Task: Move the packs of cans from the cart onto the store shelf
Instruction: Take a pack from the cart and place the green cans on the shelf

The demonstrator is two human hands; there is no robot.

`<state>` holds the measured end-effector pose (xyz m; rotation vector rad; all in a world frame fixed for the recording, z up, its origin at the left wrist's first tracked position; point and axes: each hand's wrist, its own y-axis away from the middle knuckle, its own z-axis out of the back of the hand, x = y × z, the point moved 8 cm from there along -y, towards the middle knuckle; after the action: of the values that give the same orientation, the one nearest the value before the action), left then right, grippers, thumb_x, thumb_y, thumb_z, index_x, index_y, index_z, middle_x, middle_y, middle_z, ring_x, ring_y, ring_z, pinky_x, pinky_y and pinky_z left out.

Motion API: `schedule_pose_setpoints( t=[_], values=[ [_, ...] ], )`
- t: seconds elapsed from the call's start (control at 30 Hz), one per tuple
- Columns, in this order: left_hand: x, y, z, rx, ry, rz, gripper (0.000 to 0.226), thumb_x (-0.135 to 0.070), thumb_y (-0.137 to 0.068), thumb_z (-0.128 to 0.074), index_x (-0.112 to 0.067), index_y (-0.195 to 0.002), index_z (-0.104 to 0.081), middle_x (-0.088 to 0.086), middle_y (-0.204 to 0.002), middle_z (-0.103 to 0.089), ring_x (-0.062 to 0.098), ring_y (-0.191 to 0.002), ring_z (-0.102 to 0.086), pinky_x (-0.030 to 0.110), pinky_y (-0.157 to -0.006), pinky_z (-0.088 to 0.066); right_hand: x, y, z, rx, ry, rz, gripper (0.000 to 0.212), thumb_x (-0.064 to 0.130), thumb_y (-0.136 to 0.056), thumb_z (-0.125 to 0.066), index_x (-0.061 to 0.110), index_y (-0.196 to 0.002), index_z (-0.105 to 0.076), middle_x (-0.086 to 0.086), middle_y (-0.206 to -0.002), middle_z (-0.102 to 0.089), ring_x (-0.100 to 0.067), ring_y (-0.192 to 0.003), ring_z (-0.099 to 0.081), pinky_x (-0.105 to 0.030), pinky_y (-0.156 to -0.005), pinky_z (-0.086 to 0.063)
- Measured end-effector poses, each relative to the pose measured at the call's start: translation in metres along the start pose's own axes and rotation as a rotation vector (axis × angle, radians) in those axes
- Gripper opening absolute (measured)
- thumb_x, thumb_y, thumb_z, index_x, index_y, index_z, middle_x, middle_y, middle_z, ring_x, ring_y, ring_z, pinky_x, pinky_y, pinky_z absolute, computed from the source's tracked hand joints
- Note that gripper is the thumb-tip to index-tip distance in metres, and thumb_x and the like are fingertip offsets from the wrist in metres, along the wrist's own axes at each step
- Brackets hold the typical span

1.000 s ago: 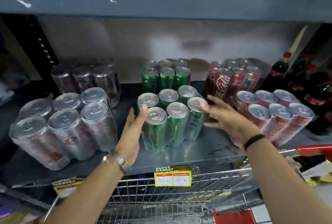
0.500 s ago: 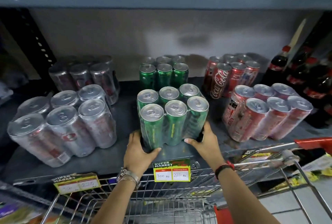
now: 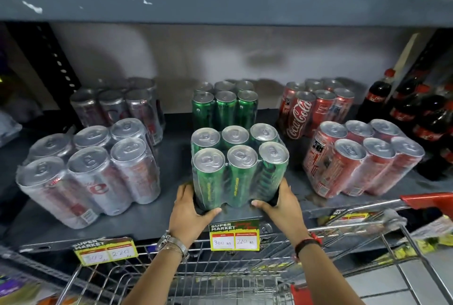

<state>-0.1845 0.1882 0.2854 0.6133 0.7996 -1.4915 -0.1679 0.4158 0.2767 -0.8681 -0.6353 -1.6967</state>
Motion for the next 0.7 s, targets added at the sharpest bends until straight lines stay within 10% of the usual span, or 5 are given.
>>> schedule_pose_setpoints(
  t=[0.7],
  values=[
    [-0.0003,-0.0013,0.0019,0.010,-0.030,-0.036,0.061,-0.023,-0.059,-0.081,-0.004,-0.108,-0.050,0.012,-0.117,-0.050,0.027,-0.108,-0.052,0.034,-0.088,-0.044,-0.0038,-0.0032,-0.0007,0.074,-0.025,0.038,0.068,0.025,-0.057,-0.084,0.018,-0.110,-0.043,-0.010,-0.117,-0.059,-0.026,-0.114,-0.050,-0.037,-0.091,-0.044]
  ],
)
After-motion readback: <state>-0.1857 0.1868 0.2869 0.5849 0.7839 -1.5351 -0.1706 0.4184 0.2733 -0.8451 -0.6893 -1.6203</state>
